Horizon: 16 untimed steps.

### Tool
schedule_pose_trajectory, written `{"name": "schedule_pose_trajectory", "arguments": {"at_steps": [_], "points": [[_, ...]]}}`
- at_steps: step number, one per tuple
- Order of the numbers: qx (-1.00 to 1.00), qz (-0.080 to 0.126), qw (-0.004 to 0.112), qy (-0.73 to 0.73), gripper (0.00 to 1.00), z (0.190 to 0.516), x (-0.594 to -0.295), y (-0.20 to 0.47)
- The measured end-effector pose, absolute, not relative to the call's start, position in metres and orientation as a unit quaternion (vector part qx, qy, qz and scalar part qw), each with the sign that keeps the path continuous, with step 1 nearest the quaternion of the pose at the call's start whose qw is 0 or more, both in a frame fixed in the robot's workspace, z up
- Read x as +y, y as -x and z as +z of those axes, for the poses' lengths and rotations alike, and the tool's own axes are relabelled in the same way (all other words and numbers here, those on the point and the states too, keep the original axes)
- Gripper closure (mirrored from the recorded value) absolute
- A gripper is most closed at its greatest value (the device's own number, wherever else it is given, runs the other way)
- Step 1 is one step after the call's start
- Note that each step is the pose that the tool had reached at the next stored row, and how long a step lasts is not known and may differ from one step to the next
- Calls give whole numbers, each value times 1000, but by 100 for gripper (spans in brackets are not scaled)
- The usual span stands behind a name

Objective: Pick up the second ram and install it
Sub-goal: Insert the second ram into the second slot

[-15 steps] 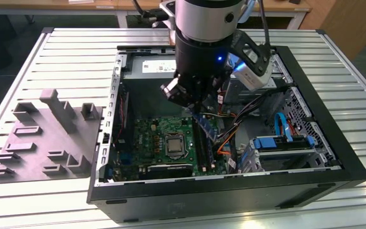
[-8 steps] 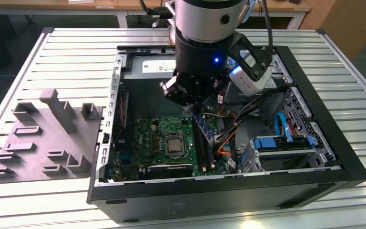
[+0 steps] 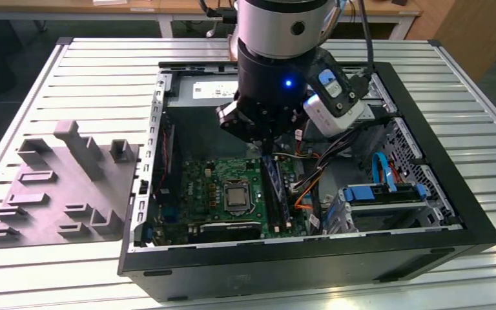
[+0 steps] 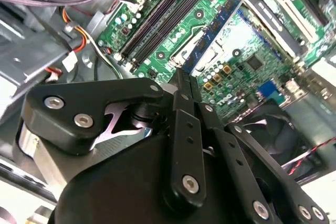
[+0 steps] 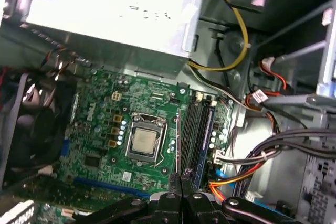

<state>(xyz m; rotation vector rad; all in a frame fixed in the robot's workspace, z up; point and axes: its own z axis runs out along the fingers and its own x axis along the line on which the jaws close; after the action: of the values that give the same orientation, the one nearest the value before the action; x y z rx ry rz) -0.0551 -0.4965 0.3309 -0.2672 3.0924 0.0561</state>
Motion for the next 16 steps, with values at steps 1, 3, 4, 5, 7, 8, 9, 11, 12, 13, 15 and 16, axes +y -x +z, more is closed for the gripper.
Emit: {"name": "schedule_pose_trajectory", "arguments": {"at_steps": [1, 3, 4, 5, 7, 8, 9, 11, 12, 13, 15, 16], "points": [[997, 18, 19, 77, 88, 331, -496, 55], [998, 18, 19, 59, 88, 330, -496, 55], [998, 17, 19, 49, 88, 330, -496, 55], [999, 17, 19, 40, 88, 330, -496, 55], [999, 17, 20, 26, 88, 330, -496, 55], [999, 17, 20, 26, 88, 330, -496, 55], [999, 17, 20, 26, 88, 330, -496, 55], [999, 17, 20, 26, 88, 330, -496, 55], [999, 17, 20, 26, 88, 330, -496, 55], [999, 17, 20, 26, 88, 330, -496, 55], [999, 18, 20, 26, 88, 330, -494, 55], [999, 18, 20, 26, 88, 330, -494, 55]]}}
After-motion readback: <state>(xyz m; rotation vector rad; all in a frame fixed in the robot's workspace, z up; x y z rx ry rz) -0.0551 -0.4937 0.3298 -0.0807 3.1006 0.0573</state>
